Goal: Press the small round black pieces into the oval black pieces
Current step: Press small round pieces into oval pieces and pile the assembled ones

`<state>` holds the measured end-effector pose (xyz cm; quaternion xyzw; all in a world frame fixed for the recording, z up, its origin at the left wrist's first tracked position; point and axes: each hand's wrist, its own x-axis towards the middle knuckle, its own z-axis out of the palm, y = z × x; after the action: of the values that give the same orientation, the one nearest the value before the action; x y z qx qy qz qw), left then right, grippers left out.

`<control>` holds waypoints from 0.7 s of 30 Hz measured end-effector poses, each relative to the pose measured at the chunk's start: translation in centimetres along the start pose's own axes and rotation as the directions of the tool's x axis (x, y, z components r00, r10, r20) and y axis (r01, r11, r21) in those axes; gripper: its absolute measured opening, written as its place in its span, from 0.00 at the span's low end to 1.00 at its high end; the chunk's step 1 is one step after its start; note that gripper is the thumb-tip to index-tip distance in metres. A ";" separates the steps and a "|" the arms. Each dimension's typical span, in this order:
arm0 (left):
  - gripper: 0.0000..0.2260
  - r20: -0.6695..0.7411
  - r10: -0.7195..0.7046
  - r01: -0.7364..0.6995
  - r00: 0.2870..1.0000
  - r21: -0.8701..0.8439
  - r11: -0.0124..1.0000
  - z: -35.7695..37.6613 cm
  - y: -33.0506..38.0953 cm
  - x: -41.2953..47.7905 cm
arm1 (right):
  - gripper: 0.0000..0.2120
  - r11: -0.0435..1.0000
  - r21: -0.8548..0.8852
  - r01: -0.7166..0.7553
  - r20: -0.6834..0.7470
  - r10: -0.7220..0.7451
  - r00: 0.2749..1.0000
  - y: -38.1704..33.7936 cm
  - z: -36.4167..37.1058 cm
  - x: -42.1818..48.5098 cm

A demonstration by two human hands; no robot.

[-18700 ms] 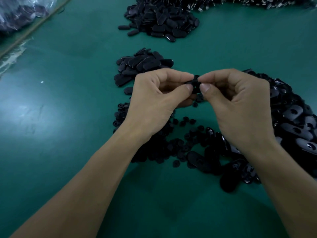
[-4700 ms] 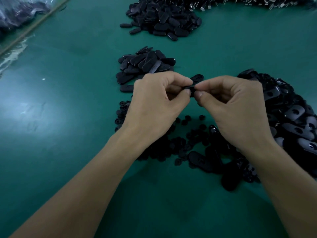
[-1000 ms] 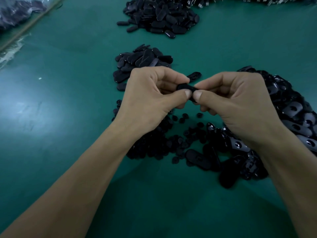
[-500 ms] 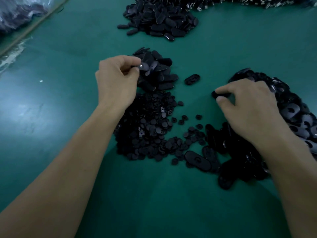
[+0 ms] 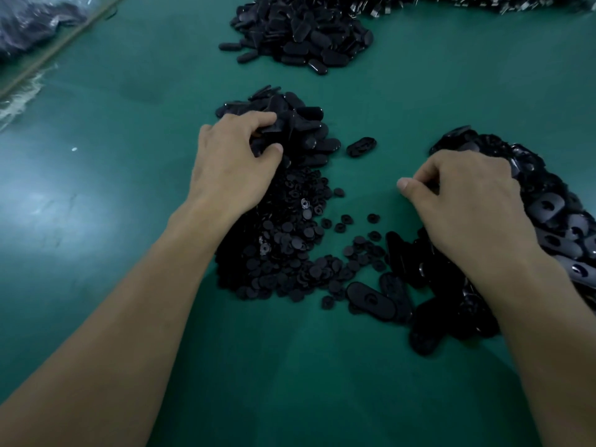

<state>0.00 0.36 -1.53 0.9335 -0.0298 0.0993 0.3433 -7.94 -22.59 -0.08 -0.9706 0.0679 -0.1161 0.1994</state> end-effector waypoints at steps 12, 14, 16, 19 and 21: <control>0.04 -0.096 0.151 -0.173 0.984 -0.299 0.938 -1.0 3.3 -3.2 | 0.07 0.628 0.777 0.051 -0.035 -0.038 0.999 -0.9 0.4 0.3; 0.03 0.008 0.186 -0.165 0.983 -0.430 0.888 -0.7 4.0 -4.0 | 0.07 0.497 0.868 0.019 0.009 -0.055 0.998 -1.0 0.7 0.4; 0.03 0.095 0.202 -0.126 0.975 -0.515 0.848 -0.4 4.5 -4.6 | 0.07 0.407 0.913 -0.010 0.036 -0.056 0.998 -1.1 0.8 0.5; 0.02 0.136 0.183 -0.068 0.974 -0.591 0.804 0.0 4.4 -4.6 | 0.07 0.320 0.947 -0.040 0.061 -0.057 0.996 -1.0 0.7 0.6; 0.03 0.140 0.180 -0.059 0.974 -0.606 0.793 0.3 4.1 -4.5 | 0.07 0.278 0.959 -0.047 0.070 -0.075 0.995 -1.1 0.8 0.5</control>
<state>-4.89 -2.98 -0.04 0.7788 -0.1516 0.0165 0.6085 -7.14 -21.40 -0.22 -0.6611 -0.0343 -0.0861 0.7445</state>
